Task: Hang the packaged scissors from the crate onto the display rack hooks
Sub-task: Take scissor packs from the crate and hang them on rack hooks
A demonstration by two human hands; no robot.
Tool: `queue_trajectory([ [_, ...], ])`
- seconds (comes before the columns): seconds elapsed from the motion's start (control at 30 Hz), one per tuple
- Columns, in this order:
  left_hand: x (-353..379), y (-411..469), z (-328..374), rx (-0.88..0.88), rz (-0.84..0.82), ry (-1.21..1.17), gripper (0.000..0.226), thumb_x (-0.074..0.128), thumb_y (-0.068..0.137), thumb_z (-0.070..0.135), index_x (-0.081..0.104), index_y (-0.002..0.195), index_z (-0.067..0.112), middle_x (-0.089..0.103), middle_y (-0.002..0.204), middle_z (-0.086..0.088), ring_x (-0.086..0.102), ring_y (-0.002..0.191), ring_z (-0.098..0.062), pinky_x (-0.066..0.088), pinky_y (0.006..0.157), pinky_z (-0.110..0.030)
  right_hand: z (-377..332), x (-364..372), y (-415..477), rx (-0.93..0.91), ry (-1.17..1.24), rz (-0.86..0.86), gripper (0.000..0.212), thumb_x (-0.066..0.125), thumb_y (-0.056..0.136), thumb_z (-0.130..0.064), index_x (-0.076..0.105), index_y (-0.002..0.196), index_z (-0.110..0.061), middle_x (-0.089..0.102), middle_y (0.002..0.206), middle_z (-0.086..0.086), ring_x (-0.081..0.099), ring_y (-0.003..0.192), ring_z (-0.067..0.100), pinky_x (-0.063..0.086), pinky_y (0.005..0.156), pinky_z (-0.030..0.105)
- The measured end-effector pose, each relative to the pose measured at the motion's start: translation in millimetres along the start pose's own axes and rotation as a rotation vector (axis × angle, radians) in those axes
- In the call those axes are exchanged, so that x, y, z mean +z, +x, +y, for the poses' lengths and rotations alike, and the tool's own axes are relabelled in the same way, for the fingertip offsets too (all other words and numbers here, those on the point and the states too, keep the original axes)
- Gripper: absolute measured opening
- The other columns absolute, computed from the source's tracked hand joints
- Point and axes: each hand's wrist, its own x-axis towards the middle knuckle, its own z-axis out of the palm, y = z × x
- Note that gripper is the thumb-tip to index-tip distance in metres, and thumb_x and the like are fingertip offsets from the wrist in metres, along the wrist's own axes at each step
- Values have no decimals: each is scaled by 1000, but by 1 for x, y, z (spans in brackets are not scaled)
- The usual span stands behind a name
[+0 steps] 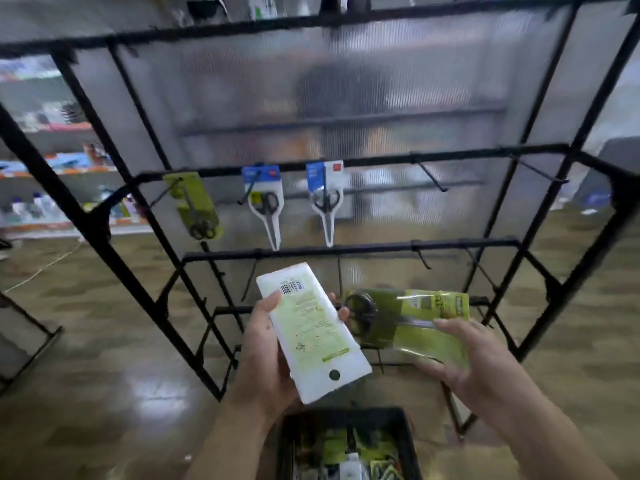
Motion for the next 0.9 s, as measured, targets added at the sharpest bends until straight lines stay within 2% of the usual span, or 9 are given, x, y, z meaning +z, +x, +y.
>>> queue_trajectory([
  [0.03, 1, -6, 8, 13, -28, 3, 65, 49, 96, 49, 57, 141, 4, 61, 128, -26, 60, 112, -41, 47, 100, -60, 2, 7, -7, -10, 10, -14, 36, 65, 72, -3, 64, 108, -4, 78, 96, 15, 77, 84, 33, 64, 62, 46],
  [0.17, -8, -34, 36, 73, -102, 39, 59, 47, 93, 48, 60, 138, 12, 64, 130, -26, 60, 102, -39, 46, 96, -60, 17, 32, -29, -76, 74, -5, 37, 53, 90, 9, 61, 124, -3, 73, 116, 23, 72, 104, 42, 64, 69, 43],
  [0.27, -27, -55, 57, 62, -105, 56, 61, 43, 94, 55, 64, 137, 17, 61, 137, -29, 62, 99, -36, 49, 89, -48, 30, 53, -48, -146, 106, 21, 27, 54, 95, 5, 65, 117, -6, 75, 112, 18, 75, 97, 34, 64, 63, 36],
  [0.37, -44, -73, 70, 45, -96, 84, 58, 40, 96, 57, 71, 130, 21, 64, 133, -28, 63, 99, -36, 46, 90, -46, 42, 70, -67, -234, 160, 68, 20, 58, 97, -2, 67, 113, -9, 77, 106, 11, 75, 86, 23, 60, 58, 27],
  [0.57, -66, -91, 82, 6, -166, 108, 59, 46, 98, 59, 64, 139, 21, 65, 130, -25, 63, 104, -35, 47, 91, -45, 64, 89, -98, -337, 155, 148, 25, 65, 92, -14, 72, 114, -4, 76, 100, 14, 73, 79, 24, 62, 64, 35],
  [0.7, -77, -95, 82, 23, -299, 150, 78, 49, 93, 75, 54, 148, 20, 61, 135, -21, 60, 113, -34, 52, 93, -43, 63, 99, -109, -345, 108, 158, 30, 67, 93, -18, 72, 117, -3, 75, 109, 19, 73, 89, 33, 63, 75, 48],
  [0.73, -75, -94, 83, 24, -327, 144, 86, 56, 87, 79, 54, 147, 18, 63, 129, -20, 63, 106, -32, 56, 89, -41, 61, 103, -110, -352, 106, 157, 31, 66, 94, -18, 71, 120, -3, 75, 113, 20, 71, 96, 35, 61, 80, 50],
  [0.8, -69, -87, 82, -31, -318, 87, 96, 74, 63, 83, 64, 127, 12, 67, 103, -14, 68, 79, -25, 61, 66, -35, 57, 108, -109, -361, 94, 149, 29, 62, 97, -16, 71, 121, -3, 73, 118, 20, 69, 102, 36, 58, 87, 51],
  [0.9, -67, -80, 74, -86, -259, 104, 100, 84, 37, 81, 55, 99, 8, 57, 71, -6, 55, 48, -17, 49, 41, -26, 55, 111, -106, -350, 52, 116, 25, 61, 98, -15, 72, 118, -6, 74, 116, 18, 72, 96, 32, 60, 79, 46],
])
